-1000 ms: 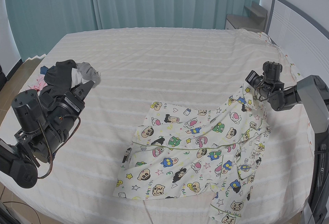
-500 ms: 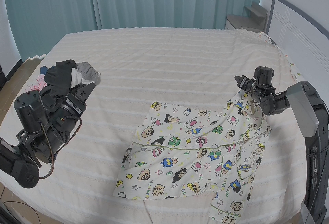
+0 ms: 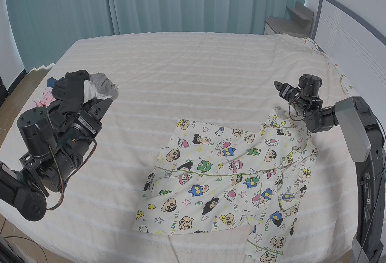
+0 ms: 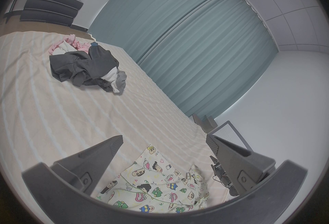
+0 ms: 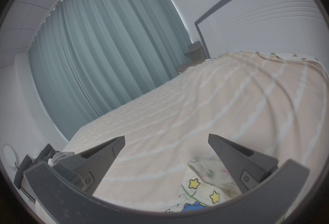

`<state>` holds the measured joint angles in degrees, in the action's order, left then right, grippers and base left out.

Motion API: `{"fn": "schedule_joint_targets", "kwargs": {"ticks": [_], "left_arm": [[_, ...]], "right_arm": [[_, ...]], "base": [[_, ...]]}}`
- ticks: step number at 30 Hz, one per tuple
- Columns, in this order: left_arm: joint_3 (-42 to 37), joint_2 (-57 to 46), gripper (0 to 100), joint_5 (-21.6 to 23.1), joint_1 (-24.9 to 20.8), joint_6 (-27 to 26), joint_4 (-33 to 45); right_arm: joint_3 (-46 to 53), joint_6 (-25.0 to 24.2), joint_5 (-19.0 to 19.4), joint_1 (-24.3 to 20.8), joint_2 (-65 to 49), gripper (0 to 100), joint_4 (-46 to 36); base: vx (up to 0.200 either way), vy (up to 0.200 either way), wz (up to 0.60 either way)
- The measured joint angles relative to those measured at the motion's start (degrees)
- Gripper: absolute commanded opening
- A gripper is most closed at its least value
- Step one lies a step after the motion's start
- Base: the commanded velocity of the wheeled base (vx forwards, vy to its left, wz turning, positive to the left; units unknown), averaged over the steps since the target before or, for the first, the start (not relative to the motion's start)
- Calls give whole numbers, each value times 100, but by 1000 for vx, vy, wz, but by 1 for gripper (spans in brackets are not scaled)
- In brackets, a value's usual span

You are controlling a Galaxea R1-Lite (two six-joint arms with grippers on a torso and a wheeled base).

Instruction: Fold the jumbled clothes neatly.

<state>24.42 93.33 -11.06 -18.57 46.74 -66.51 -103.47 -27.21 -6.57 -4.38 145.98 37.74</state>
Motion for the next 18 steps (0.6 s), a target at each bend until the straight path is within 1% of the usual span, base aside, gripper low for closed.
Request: {"fn": "schedule_joint_targets", "kwargs": {"ticks": [8, 12, 18], "left_arm": [[0, 0, 100, 0, 0, 0, 2], [2, 0, 100, 0, 0, -2, 0], [-4, 0, 100, 0, -6, 0, 2]], "right_arm": [[28, -383, -166, 28, -76, 100, -161], [483, -697, -141, 22, -251, 100, -334], [1279, -1401, 28, -6, -538, 100, -851]], "base": [[0, 0, 0], [0, 0, 0], [0, 0, 0]]}}
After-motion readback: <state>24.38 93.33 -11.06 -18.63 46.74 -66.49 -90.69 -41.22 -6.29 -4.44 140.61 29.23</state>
